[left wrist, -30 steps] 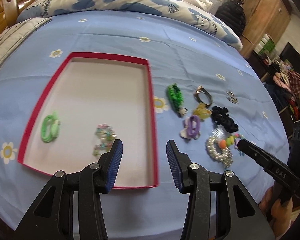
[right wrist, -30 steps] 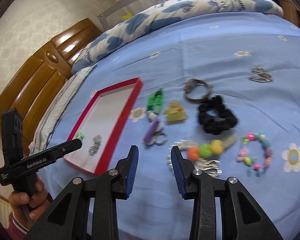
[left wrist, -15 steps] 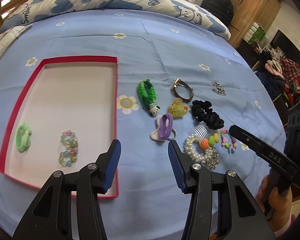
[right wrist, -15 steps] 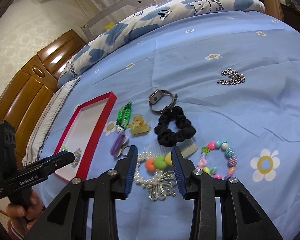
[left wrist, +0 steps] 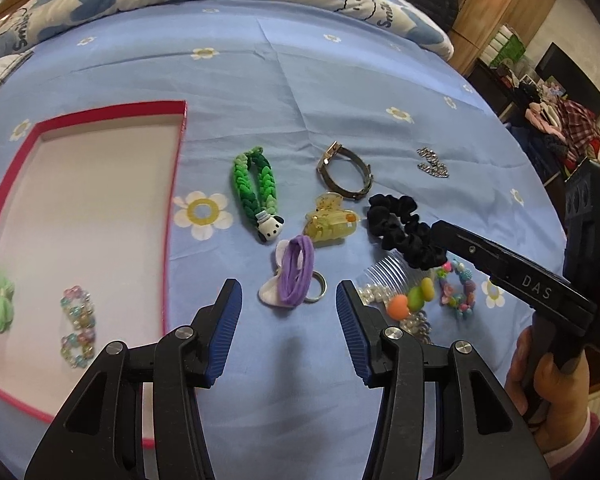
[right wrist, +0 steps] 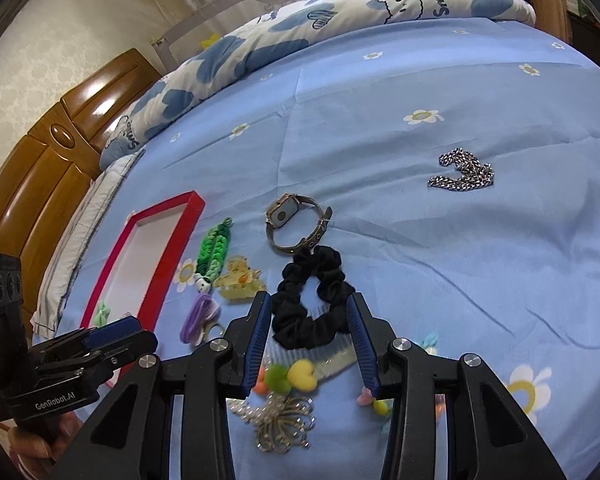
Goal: Organize jewelry
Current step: 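Grasp the purple hair clip with the left tool while the right grasps the black scrunchie, then carry the purple clip and black scrunchie into the tray and release both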
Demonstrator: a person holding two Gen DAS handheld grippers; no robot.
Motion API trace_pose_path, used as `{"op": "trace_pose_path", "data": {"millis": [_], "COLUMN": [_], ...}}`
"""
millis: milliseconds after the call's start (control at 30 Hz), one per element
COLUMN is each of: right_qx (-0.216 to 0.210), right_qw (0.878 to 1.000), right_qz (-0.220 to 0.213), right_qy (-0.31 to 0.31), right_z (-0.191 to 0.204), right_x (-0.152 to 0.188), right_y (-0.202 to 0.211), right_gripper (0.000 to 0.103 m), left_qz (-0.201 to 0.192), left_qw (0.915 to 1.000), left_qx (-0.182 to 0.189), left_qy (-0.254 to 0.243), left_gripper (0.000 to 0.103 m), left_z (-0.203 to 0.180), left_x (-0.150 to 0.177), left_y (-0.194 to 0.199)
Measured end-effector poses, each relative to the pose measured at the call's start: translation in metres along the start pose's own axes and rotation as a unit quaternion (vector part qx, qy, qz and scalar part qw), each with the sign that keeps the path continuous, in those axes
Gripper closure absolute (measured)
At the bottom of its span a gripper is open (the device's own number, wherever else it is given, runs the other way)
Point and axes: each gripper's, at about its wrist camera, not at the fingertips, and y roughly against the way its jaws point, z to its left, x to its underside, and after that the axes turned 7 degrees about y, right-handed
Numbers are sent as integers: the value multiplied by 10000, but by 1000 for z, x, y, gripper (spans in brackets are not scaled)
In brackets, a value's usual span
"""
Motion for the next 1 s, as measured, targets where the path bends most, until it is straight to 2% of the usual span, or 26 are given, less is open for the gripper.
{"op": "trace_pose_path", "data": {"millis": [200,267,333,367,400,500,767,1000], "right_qx": [22,62,124,149,183,237,61,-229], "right_qw": [9997,9996,9994,9992,9990,9988,9996,9988], "right_qz": [231,255,291,313,336,284,-136,-370], "right_qy": [54,124,172,197,229,313,233,241], "right_z": [-6,-6,-7,-7,-7,-6,2,26], "right_x": [-4,-4,-6,-6,-7,-7,-11,-15], "right_y": [-22,-26,-30,-32,-34,-31,-2,15], "right_gripper": [61,61,67,73,84,94,95,95], "left_qz": [194,252,351,374,367,269,-14,-237], "left_qw": [9998,9996,9993,9991,9992,9994,9994,9991], "left_qx": [43,87,141,162,168,193,326,304], "left_qy": [43,63,67,65,56,27,105,188], "left_gripper": [56,65,89,92,96,97,97,97], "left_z": [1,1,2,2,2,3,14,24], "left_x": [-5,-5,-6,-6,-5,-5,-6,-3], "left_y": [-22,-27,-33,-33,-33,-26,6,31]}}
